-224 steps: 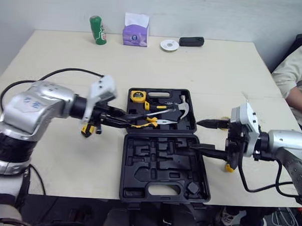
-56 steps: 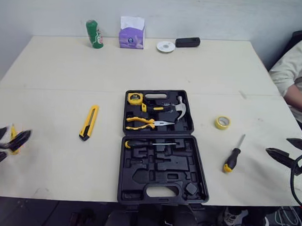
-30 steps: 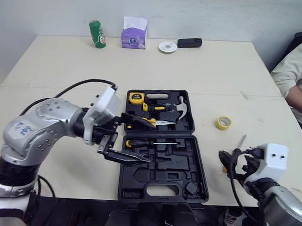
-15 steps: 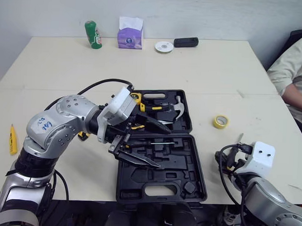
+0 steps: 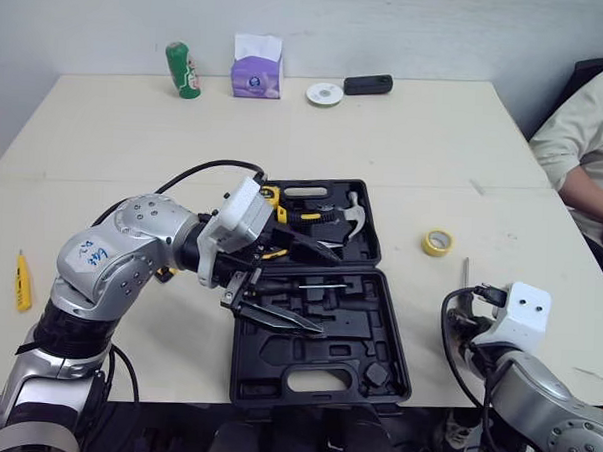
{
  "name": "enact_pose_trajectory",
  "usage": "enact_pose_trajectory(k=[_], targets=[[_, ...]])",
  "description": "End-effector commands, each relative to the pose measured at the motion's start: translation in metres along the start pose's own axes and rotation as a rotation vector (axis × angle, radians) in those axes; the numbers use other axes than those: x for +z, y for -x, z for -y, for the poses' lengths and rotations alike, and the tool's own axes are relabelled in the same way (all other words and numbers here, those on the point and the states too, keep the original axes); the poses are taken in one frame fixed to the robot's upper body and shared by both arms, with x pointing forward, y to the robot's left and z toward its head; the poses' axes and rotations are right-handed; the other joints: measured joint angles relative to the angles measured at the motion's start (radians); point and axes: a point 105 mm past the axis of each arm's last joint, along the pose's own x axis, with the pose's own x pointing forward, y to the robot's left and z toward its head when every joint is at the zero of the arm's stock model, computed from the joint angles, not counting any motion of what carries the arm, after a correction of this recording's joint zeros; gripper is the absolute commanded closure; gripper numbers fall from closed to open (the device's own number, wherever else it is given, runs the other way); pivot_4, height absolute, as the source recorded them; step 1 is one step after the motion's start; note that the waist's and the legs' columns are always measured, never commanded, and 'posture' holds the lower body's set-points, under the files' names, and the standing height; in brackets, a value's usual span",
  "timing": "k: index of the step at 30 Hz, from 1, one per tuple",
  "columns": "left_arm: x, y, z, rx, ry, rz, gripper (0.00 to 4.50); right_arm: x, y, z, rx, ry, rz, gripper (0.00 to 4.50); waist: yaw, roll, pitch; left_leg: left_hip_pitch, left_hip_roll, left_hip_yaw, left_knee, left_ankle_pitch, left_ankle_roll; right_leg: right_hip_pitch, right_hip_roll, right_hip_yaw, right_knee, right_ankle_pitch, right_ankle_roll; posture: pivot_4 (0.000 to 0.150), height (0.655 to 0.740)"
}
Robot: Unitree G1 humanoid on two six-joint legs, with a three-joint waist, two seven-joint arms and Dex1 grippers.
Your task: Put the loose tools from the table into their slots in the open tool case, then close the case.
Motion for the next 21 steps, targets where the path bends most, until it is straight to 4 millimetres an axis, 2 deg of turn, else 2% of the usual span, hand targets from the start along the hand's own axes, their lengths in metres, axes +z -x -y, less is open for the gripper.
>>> enact_pose_trajectory(k=[1,10,13,17,19,21], targets=[[0.007,0.001,-0.001,0.015,-0.040,0.016,0.00,0.007,0.003,0.006,0.001,-0.010,0.025,3.46,0.000,0.000,0.000,0.000,0.000,0.000,0.000,0.000,0.000,0.000,0.000,0.000,0.000,0.000,0.000,0.150,0.7278],[-0.001,0.007,-0.008,0.042,-0.025,-0.002,0.00,0.025,0.014,0.008,0.007,0.007,0.121,3.46,0.000,0.000,0.000,0.000,0.000,0.001,0.000,0.000,0.000,-0.001,0.000,0.001,-0.001,0.000,0.000,0.150,0.7278],[-0.006,0.012,-0.013,0.088,-0.004,-0.007,0.00,0.036,0.022,-0.002,0.091,0.043,0.175,3.46,0.000,0.000,0.000,0.000,0.000,0.002,0.000,0.000,0.000,-0.001,0.000,0.002,-0.001,0.000,0.000,0.150,0.7278],[-0.015,0.022,-0.014,0.141,0.031,-0.035,0.00,0.046,0.034,-0.019,0.274,0.200,0.171,3.46,0.000,-0.001,0.000,0.001,0.001,0.003,0.000,0.000,0.000,-0.002,0.001,0.003,-0.001,0.000,0.000,0.150,0.7278],[-0.021,0.030,-0.013,0.182,0.051,-0.058,0.00,0.047,0.045,-0.036,0.431,0.306,0.140,3.46,0.001,-0.001,0.001,0.001,0.001,0.003,0.000,0.000,0.000,-0.002,0.001,0.003,-0.002,0.000,0.000,0.150,0.7278],[-0.032,0.044,-0.010,0.237,0.080,-0.114,0.00,0.043,0.064,-0.064,0.693,0.479,0.080,3.46,-0.002,-0.002,0.001,0.001,0.002,0.004,0.000,0.000,0.000,-0.002,0.001,0.003,-0.002,0.000,0.000,0.150,0.7278]])
